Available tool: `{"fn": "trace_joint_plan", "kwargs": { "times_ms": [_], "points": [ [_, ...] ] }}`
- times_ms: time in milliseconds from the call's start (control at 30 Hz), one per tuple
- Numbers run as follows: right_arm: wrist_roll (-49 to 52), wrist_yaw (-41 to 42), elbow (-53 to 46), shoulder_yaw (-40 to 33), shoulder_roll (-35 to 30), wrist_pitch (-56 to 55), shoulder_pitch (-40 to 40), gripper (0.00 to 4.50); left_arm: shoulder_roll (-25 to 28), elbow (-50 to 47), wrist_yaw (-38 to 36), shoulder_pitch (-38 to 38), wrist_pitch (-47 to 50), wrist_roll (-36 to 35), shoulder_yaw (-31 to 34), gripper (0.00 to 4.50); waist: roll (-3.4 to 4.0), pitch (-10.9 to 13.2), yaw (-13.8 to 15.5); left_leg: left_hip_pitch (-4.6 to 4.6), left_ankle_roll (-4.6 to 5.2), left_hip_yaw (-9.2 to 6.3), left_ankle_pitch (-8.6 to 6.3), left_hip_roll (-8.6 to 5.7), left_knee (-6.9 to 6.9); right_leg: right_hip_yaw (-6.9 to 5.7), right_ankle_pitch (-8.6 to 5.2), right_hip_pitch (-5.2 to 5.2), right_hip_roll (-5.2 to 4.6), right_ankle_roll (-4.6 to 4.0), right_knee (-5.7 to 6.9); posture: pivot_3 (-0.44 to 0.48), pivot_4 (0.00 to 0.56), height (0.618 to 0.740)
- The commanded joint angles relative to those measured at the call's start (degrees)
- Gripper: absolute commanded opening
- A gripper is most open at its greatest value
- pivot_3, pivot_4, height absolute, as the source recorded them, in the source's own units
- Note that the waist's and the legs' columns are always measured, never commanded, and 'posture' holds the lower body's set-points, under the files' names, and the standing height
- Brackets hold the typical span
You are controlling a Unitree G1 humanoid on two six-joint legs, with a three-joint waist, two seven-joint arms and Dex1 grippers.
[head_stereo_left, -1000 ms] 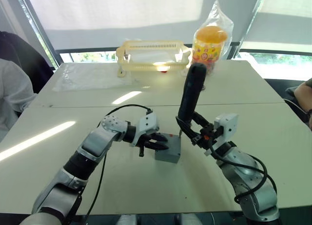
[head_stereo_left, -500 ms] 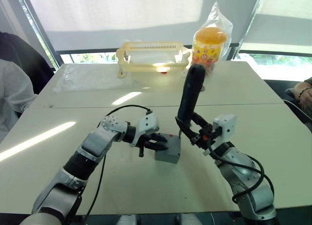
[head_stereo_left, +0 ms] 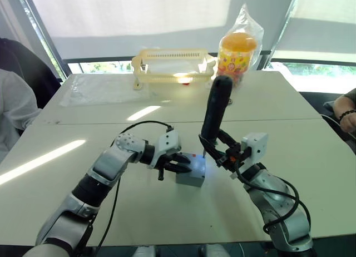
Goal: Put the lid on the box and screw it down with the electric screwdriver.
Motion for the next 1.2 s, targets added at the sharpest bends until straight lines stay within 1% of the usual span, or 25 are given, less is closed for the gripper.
{"fn": "trace_joint_plan", "kwargs": {
  "times_ms": [33,200,333,400,600,867,1200],
  "points": [
    [-1.09,0.96,4.85,2.45,-0.46,2.86,4.24,1.76,0.41,-1.48,0.14,0.46,0.26,0.30,-0.16,1.33,-0.07,-0.14,0.01,0.00,0.00,0.00,0.00,0.00,-0.01,0.00,-0.01,0.00,0.00,-0.01,0.00,0.000,0.150,0.740],
    [-1.54,0.99,5.65,2.55,-0.76,2.62,4.85,1.76,0.35,-1.70,0.22,0.51,0.52,0.31,-0.21,1.33,-0.19,-0.45,0.02,0.02,0.01,-0.01,-0.01,0.01,-0.05,-0.01,-0.08,0.00,-0.01,-0.05,-0.01,0.000,0.150,0.740],
    [-3.68,-0.53,7.22,2.14,-1.24,2.77,4.57,1.76,0.20,-1.60,0.32,0.52,0.66,0.33,-0.33,1.33,-0.20,-0.65,0.05,0.02,0.01,-0.01,-0.01,0.01,-0.07,-0.01,-0.12,0.00,-0.02,-0.09,-0.03,0.000,0.150,0.740],
    [-4.26,-0.64,7.30,2.29,-1.28,2.60,4.18,1.76,0.09,-1.24,0.35,0.48,0.44,0.46,-0.43,1.33,-0.21,-0.73,0.08,0.03,0.01,-0.02,-0.02,0.01,-0.09,-0.03,-0.20,0.03,-0.02,-0.24,-0.08,0.000,0.150,0.740],
    [-3.90,-0.88,6.76,1.88,-0.71,3.29,2.72,1.76,-0.30,0.07,0.39,0.36,-0.24,1.10,-0.97,1.33,-0.21,-0.76,0.19,0.03,0.01,-0.04,-0.02,0.02,-0.08,-0.03,-0.21,0.08,-0.02,-0.25,-0.17,0.000,0.150,0.740],
    [-3.12,-0.53,6.51,1.79,-0.45,3.26,3.06,1.76,-1.23,1.96,0.50,0.56,-0.39,1.90,-1.14,1.33,-0.20,-0.77,0.21,0.03,0.01,-0.04,-0.02,0.03,-0.11,-0.05,-0.21,0.12,-0.02,-0.25,-0.30,0.000,0.150,0.740],
    [-2.94,0.07,6.32,1.75,-0.71,3.23,3.42,1.76,-0.27,1.35,0.77,1.12,0.92,3.25,-2.43,1.33,-0.19,-0.79,0.19,0.03,0.00,-0.06,-0.02,0.06,-0.18,-0.08,-0.19,0.26,-0.05,-0.29,-0.62,0.000,0.150,0.740]
  ]
}}
